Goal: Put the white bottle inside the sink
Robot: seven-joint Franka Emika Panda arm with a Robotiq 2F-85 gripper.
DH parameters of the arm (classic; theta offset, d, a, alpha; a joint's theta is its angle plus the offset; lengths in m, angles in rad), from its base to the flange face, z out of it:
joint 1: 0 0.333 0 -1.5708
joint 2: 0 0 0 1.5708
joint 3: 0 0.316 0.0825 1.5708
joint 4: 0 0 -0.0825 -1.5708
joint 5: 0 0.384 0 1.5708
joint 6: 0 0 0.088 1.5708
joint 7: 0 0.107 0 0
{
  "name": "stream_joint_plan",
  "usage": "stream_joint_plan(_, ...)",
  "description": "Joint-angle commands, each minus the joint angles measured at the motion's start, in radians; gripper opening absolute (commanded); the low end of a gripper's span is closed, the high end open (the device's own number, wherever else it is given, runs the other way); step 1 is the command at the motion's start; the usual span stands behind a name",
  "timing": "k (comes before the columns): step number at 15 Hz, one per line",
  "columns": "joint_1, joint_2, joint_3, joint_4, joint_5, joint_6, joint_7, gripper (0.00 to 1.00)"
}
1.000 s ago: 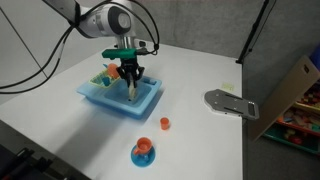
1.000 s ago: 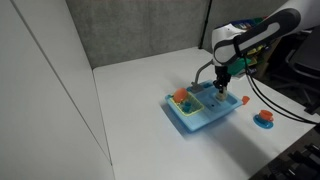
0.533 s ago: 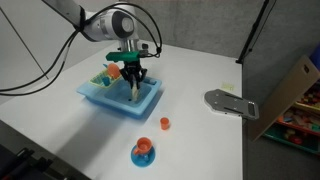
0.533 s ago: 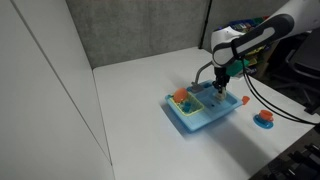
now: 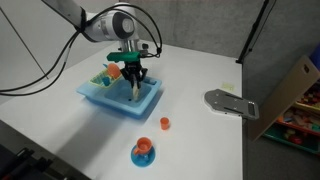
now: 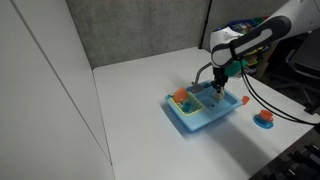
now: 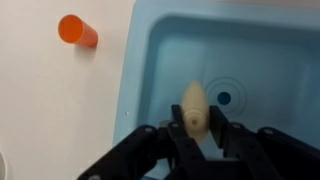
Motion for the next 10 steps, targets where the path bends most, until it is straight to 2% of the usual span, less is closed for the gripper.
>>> stream_joint_plan(1,-0.005,-0.021,0.012,-0.035,-0.001,0.034,-0.007,0.1)
stream_joint_plan(10,0.014,-0.21,0.032,-0.286,-0.013,0.178,-0.02,0.1)
